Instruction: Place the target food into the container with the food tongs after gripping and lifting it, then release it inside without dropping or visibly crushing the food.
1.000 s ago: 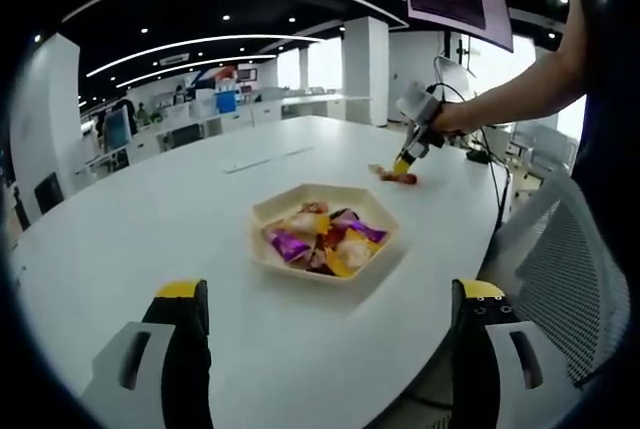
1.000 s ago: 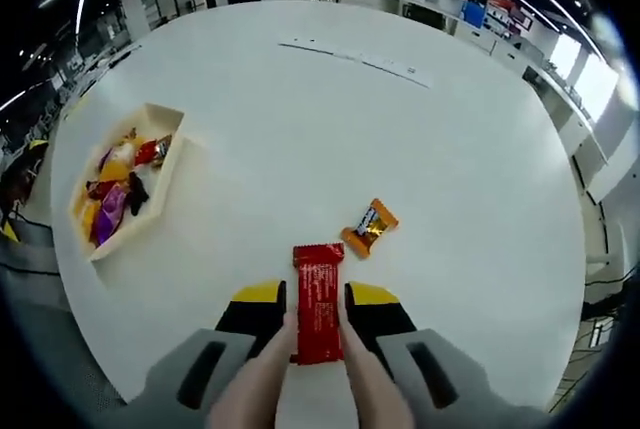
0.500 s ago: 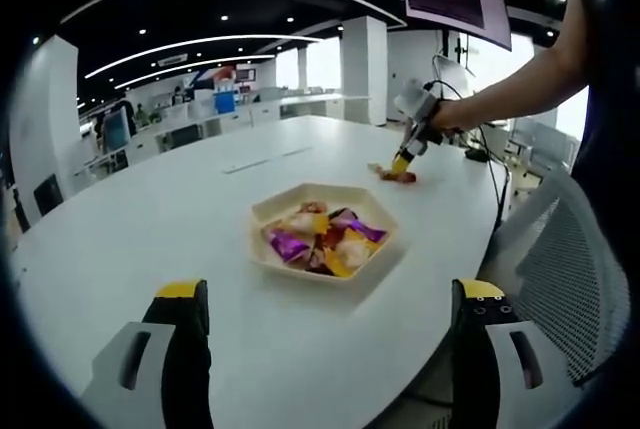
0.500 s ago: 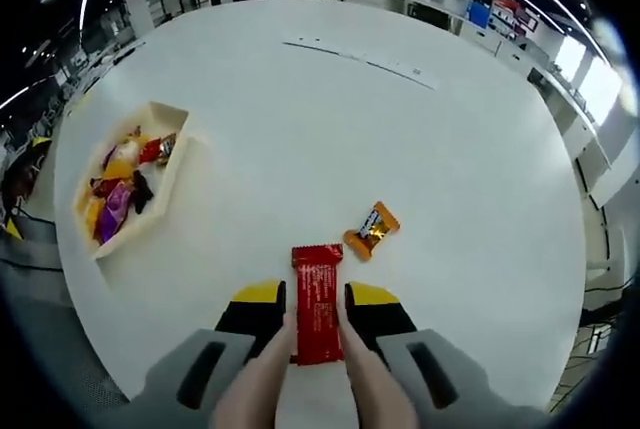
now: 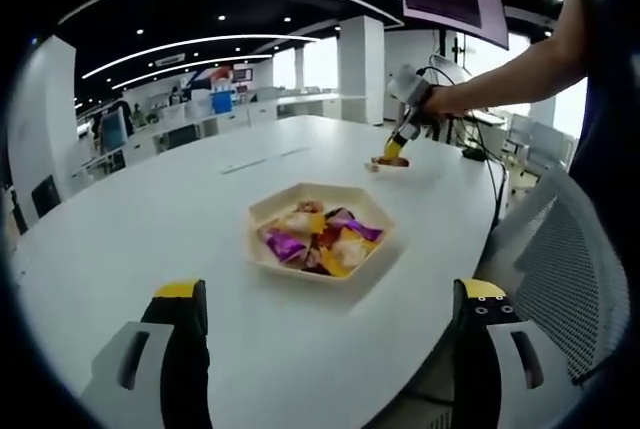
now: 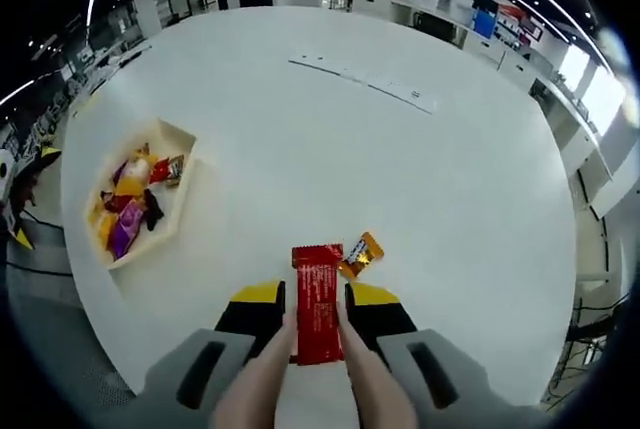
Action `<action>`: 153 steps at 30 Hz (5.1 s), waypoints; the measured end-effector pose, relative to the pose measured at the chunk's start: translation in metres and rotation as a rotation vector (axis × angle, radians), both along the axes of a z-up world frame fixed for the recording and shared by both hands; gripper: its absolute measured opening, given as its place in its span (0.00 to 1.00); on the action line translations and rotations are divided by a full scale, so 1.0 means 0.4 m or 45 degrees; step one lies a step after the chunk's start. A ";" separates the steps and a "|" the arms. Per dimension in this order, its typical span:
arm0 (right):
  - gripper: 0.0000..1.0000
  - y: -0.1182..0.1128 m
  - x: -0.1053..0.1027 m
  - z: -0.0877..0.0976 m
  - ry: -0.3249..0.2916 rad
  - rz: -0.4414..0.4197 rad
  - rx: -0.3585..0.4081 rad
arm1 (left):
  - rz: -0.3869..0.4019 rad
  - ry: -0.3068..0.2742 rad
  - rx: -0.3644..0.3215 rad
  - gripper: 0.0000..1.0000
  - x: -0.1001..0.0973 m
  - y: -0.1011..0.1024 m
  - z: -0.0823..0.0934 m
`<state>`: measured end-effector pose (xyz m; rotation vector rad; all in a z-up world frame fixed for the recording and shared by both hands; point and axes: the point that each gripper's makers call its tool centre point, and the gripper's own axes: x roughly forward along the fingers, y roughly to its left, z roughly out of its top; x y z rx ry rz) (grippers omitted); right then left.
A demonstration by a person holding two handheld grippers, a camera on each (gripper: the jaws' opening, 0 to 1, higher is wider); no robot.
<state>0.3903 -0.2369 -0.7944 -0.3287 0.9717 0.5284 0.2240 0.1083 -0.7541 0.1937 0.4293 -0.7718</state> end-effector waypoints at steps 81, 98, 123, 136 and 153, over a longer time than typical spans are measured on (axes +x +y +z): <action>0.24 0.497 0.038 0.240 -0.171 0.565 0.033 | 0.049 -0.062 -0.030 1.00 0.012 0.017 0.030; 0.24 0.568 0.014 0.263 -0.167 0.624 0.065 | 0.122 -0.078 -0.207 1.00 0.014 -0.004 0.125; 0.25 0.539 0.014 0.296 -0.197 0.644 0.111 | 0.043 -0.070 -0.039 0.99 0.003 0.000 0.053; 0.26 0.381 0.027 0.290 -0.203 0.649 0.086 | 0.046 -0.072 -0.053 0.99 0.007 0.004 0.058; 0.27 0.194 0.067 0.269 -0.235 0.567 0.035 | 0.074 -0.075 -0.045 0.99 0.013 0.012 0.057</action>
